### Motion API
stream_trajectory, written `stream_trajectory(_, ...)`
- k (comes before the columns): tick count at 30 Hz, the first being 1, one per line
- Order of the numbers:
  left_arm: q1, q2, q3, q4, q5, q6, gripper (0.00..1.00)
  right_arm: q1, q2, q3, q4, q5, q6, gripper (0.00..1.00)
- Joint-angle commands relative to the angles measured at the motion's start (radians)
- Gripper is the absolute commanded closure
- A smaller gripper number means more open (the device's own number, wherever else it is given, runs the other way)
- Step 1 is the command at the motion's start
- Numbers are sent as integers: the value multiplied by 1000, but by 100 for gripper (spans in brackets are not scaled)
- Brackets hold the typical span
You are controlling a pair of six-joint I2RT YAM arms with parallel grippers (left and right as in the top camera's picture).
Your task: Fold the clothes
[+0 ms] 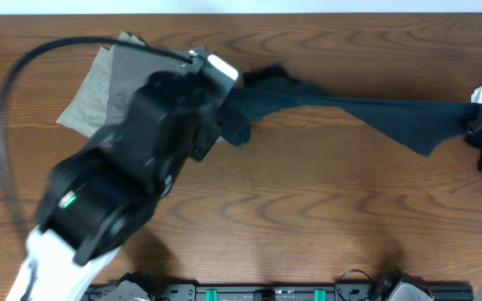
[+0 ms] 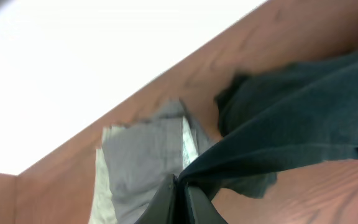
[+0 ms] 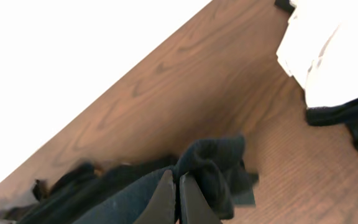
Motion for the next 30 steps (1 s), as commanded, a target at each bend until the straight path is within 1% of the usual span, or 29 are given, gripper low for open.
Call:
stream_trajectory(1,-54,-23,102,-25,-22,47,94,-23,-23,133,-77,18,21,99)
stream_trajectory(6,-144,-21,236,-62,-35,100,94,-23,-23,343,-229,14,-6,99)
stream_trajectory(11,-193,-22,334,-66,-119,126,94,-23,-23,557,-357,26,-25,99)
stream_trajectory(13,-204,-22,371,-66,-123,133,94,-23,-23,613,-391,43,-25,99)
stream_trajectory(15,-212,-22,412,-64,-158,133,94,-23,-23,656,-422,71,-26,99)
stream_trajectory(19,-216,-22,468,-57,-224,132,94,-23,-23,679,-462,120,-32,99)
stream_trajectory(21,-216,-18,467,-62,-226,132,94,-17,-13,675,-480,118,-32,99)
stream_trajectory(23,-216,5,461,-66,-226,133,94,-5,18,666,-460,117,-32,99)
stream_trajectory(24,-216,26,460,-66,-225,140,93,-2,39,666,-443,103,-32,99)
stream_trajectory(26,-216,70,460,-74,-227,174,94,-1,90,667,-429,9,-32,99)
stream_trajectory(28,-216,109,460,-89,-245,178,94,-1,132,667,-460,-92,-54,99)
stream_trajectory(30,-216,135,460,-106,-269,177,94,-2,154,667,-502,-82,-94,99)
